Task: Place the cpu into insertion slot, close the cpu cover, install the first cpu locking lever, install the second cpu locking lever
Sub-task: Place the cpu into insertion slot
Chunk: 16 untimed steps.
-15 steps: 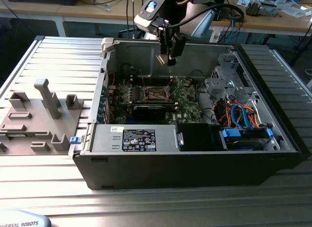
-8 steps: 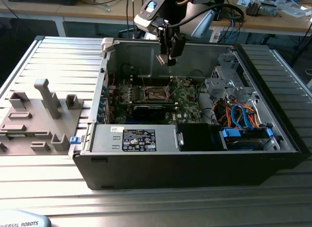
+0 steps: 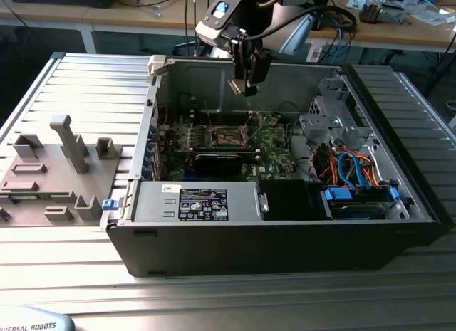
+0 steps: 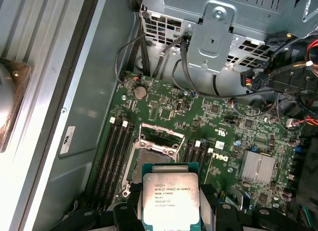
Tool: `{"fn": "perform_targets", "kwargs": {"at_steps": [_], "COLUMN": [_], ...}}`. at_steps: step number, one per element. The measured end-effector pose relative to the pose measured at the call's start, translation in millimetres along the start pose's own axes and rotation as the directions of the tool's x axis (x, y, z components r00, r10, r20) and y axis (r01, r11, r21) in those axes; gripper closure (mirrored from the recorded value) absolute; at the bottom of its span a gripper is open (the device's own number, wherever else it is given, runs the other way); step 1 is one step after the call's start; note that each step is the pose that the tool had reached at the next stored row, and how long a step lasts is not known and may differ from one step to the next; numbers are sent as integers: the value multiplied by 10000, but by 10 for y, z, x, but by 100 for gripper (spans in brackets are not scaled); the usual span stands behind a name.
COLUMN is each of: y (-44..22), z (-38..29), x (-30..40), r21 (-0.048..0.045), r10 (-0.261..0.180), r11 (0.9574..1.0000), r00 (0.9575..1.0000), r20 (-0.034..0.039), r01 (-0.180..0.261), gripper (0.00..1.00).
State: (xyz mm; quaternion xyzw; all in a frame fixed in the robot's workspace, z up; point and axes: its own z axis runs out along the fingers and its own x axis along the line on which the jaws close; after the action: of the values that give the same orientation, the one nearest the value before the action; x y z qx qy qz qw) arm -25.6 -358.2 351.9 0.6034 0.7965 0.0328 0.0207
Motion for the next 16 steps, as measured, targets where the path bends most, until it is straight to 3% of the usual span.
{"fn": "perform_targets", "kwargs": {"at_steps": [16], "y": [0], "z": [1], "x": [0], "r21": [0], "r10": [102], "r11": [9999], "r00": [9999], "r20": [8], "r01": [-102], "gripper": [46]}}
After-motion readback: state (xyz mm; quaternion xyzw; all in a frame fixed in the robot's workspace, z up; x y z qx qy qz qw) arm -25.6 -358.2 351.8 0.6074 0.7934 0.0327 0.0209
